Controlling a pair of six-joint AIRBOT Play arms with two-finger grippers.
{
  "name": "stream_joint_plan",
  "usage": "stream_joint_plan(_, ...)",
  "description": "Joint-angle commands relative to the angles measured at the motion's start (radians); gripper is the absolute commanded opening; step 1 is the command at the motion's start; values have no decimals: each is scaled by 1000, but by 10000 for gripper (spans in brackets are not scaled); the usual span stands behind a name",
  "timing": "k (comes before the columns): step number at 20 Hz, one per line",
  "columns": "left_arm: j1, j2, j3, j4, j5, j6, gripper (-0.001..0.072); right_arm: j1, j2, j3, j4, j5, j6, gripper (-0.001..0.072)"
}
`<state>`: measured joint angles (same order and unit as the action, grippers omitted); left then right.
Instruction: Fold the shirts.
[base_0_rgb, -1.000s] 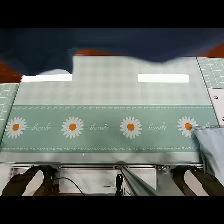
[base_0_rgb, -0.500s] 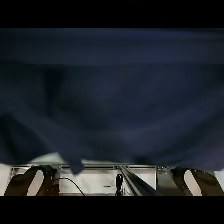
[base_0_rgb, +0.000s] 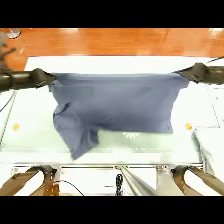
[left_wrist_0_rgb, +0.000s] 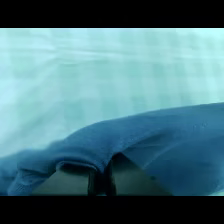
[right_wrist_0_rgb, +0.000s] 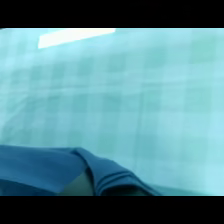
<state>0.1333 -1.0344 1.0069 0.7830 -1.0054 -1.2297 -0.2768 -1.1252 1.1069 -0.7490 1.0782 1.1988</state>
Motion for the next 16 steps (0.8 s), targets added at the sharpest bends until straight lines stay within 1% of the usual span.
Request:
stream_joint_plan(1,-63,-262,18,-182,193,33,36,0,-367,130,184,-23,-37,30)
stream_joint_plan(2,-76,-320,55,-243,187,33,38,-2,-449,198,255,27,-35,97)
stream_joint_plan(3,-85,-365,92,-269,172,32,175,-5,-517,263,298,70,-20,382)
stream_joint_plan(4,-90,-391,123,-267,149,33,577,-14,-562,315,315,101,9,638)
stream_joint_plan(5,-81,-407,155,-259,110,29,706,-28,-581,351,314,129,14,634)
stream_joint_plan(6,-58,-410,186,-238,59,22,705,-52,-585,377,304,163,14,633)
stream_joint_plan(8,33,-406,241,-106,-101,-79,704,-121,-566,397,225,270,4,630)
stream_joint_plan(9,85,-401,251,-11,-193,-137,703,-161,-553,397,109,349,1,628)
stream_joint_plan(10,137,-394,241,102,-291,-186,703,-193,-537,382,-40,420,10,618)
stream_joint_plan(11,178,-382,207,213,-367,-224,703,-213,-511,330,-159,446,33,618)
stream_joint_plan(12,209,-362,146,284,-393,-251,703,-235,-465,227,-214,412,47,618)
stream_joint_plan(13,239,-333,58,303,-388,-257,703,-257,-415,109,-198,349,44,618)
stream_joint_plan(15,296,-296,-101,248,-355,-238,703,-286,-311,-124,-107,227,-5,618)
stream_joint_plan(16,321,-294,-158,205,-357,-194,703,-291,-267,-205,-72,185,-36,618)
